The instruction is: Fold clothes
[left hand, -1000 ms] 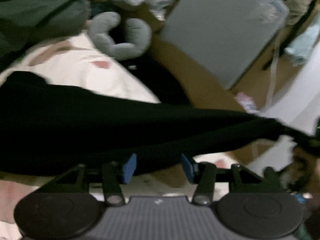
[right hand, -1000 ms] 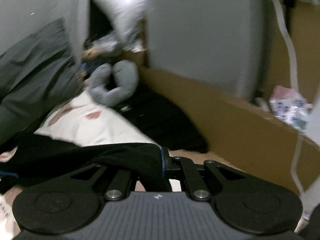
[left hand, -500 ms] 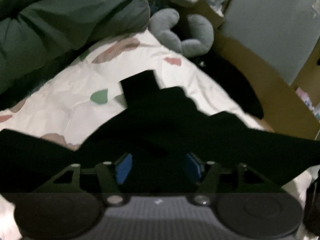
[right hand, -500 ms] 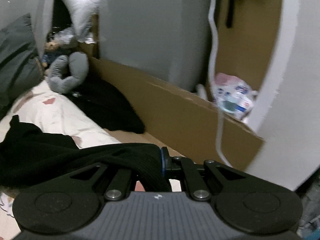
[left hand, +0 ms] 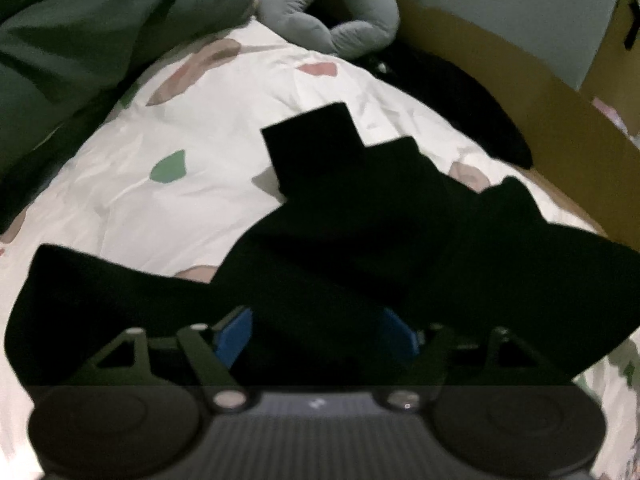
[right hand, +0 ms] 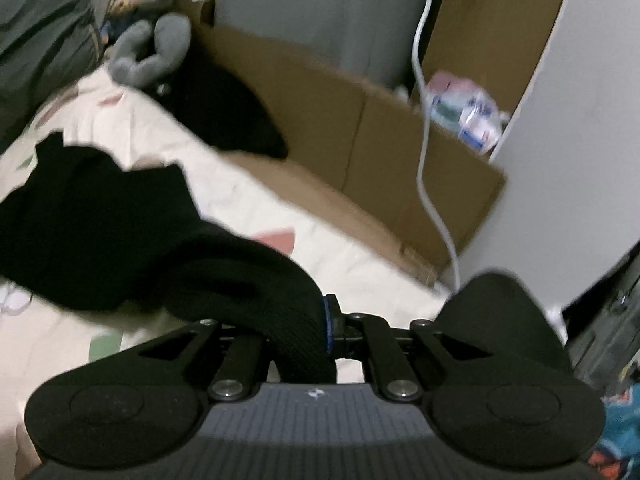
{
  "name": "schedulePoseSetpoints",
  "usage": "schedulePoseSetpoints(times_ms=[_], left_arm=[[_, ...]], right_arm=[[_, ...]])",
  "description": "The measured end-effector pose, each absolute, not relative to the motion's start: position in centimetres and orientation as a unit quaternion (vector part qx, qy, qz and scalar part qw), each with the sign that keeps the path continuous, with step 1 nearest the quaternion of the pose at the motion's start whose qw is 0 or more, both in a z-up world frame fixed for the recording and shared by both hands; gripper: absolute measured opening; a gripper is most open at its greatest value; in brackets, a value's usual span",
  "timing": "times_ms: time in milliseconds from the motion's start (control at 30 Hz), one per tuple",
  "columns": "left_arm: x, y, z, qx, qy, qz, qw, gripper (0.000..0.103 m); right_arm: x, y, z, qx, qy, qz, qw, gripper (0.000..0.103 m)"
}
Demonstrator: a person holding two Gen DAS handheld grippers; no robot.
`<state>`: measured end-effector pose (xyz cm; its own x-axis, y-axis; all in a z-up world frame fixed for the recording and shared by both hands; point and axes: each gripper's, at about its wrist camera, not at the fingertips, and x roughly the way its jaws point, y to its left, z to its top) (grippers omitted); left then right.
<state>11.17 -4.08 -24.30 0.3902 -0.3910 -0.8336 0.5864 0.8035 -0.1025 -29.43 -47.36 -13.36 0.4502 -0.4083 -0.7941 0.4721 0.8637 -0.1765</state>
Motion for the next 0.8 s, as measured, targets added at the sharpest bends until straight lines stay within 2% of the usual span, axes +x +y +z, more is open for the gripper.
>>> schedulePoseSetpoints(times_ms=[100,200,267,533,800], left_arm=[[11.4,-5.1,-24.4,0.128,0.458,-0.303,0.826,0.076],[11.8,-5.9,-24.3,0.15,0.449,-0.31,0.824,0.08],[12.2,-6.6,-24.4,0.177,0.444,-0.323,0.817,0.084],[13.9,-8.4,-26.6,0.256,0.468,-0.394,0.748,0.085],[13.4,-8.7,-29.8,0.312,0.523,-0.45,0.654,0.083]], right_arm=[[-30.0,-46.7,-14.0,0.04,0.465,-0.253,0.847,0.016],[-30.1,-45.9,-14.3,0.034,0.475,-0.245,0.845,0.025],[-30.2,-45.7,-14.2,0.035,0.475,-0.248,0.843,0.042],[-31.3,-45.1,-13.6,0.038,0.489,-0.235,0.839,0.049],[-32.9,-44.4,-13.0,0.041,0.509,-0.218,0.832,0.065]])
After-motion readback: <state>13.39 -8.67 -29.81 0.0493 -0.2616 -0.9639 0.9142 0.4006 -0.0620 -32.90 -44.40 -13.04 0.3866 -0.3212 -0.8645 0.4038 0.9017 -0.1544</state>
